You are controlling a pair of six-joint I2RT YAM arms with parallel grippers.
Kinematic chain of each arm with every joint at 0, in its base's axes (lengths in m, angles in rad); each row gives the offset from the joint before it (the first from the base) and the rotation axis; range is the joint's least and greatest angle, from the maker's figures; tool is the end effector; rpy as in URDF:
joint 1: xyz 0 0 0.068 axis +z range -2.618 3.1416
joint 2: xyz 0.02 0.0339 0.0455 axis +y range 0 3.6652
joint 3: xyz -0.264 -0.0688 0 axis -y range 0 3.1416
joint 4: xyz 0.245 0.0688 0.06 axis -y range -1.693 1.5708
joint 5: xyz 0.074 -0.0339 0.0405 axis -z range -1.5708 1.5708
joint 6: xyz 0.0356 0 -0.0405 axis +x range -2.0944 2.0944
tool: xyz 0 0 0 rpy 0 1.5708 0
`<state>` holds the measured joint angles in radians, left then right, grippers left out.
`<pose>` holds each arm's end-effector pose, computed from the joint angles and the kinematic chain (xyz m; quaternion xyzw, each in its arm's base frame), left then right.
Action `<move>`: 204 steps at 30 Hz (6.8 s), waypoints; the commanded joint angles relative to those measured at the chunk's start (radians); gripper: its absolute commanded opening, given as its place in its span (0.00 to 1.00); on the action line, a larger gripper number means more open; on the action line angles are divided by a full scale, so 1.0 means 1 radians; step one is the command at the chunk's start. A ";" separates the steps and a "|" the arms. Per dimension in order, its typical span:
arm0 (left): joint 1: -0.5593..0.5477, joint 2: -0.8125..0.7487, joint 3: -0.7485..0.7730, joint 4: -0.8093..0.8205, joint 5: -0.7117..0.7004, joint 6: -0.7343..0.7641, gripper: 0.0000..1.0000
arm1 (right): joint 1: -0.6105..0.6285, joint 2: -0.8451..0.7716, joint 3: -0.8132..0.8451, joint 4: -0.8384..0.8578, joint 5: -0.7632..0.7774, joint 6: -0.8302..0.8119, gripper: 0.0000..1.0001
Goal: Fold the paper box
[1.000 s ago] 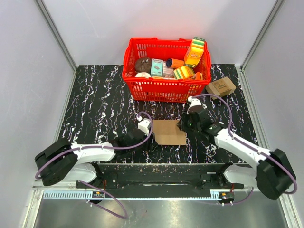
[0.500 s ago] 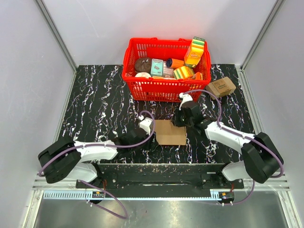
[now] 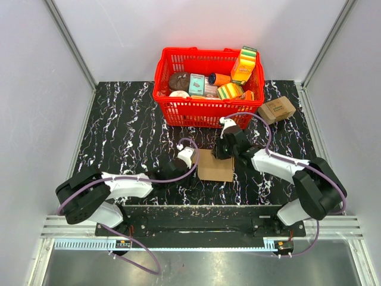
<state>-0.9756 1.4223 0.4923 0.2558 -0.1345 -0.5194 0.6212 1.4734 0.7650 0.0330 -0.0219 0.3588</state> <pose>0.1502 -0.2133 0.1458 0.1750 0.8824 -0.2496 0.3583 0.2475 0.1781 0.1939 -0.1226 0.8930 0.2124 0.3773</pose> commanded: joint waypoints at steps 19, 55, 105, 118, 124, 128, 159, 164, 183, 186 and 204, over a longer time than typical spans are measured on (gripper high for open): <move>0.003 0.061 0.089 -0.053 -0.223 -0.040 0.56 | 0.005 0.103 0.085 -0.008 -0.027 -0.018 0.24; 0.002 0.052 0.109 -0.061 -0.359 -0.117 0.59 | 0.006 0.060 0.092 -0.042 0.342 -0.020 0.27; -0.021 0.101 0.193 -0.198 -0.275 -0.137 0.49 | 0.008 0.030 0.050 -0.341 0.151 0.106 0.22; -0.083 0.179 0.239 -0.239 -0.248 -0.148 0.00 | 0.008 0.015 -0.030 -0.272 -0.002 0.161 0.21; -0.109 0.201 0.261 -0.237 -0.228 -0.162 0.00 | 0.006 -0.008 -0.043 -0.263 -0.050 0.178 0.21; -0.124 0.208 0.261 -0.224 -0.220 -0.195 0.00 | 0.006 -0.012 -0.059 -0.254 -0.072 0.187 0.21; -0.299 0.257 0.330 -0.250 -0.208 -0.404 0.00 | 0.117 -0.165 -0.184 -0.332 -0.104 0.382 0.17; -0.331 0.244 0.309 -0.274 -0.214 -0.462 0.00 | 0.118 -0.231 -0.184 -0.387 -0.067 0.401 0.18; -0.270 -0.098 0.166 -0.556 -0.373 -0.496 0.20 | 0.020 -0.260 -0.024 -0.619 0.229 0.304 0.57; -0.187 -0.141 0.123 -0.494 -0.352 -0.426 0.20 | -0.057 -0.225 0.003 -0.566 0.180 0.224 0.56; 0.066 0.225 0.302 -0.201 -0.120 -0.183 0.00 | -0.176 0.182 0.237 -0.450 -0.067 -0.037 0.00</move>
<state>-0.9249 1.5963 0.7338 -0.0261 -0.3111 -0.7471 0.4442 1.6184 0.9512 -0.4377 -0.0429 0.3828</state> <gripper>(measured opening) 0.013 0.009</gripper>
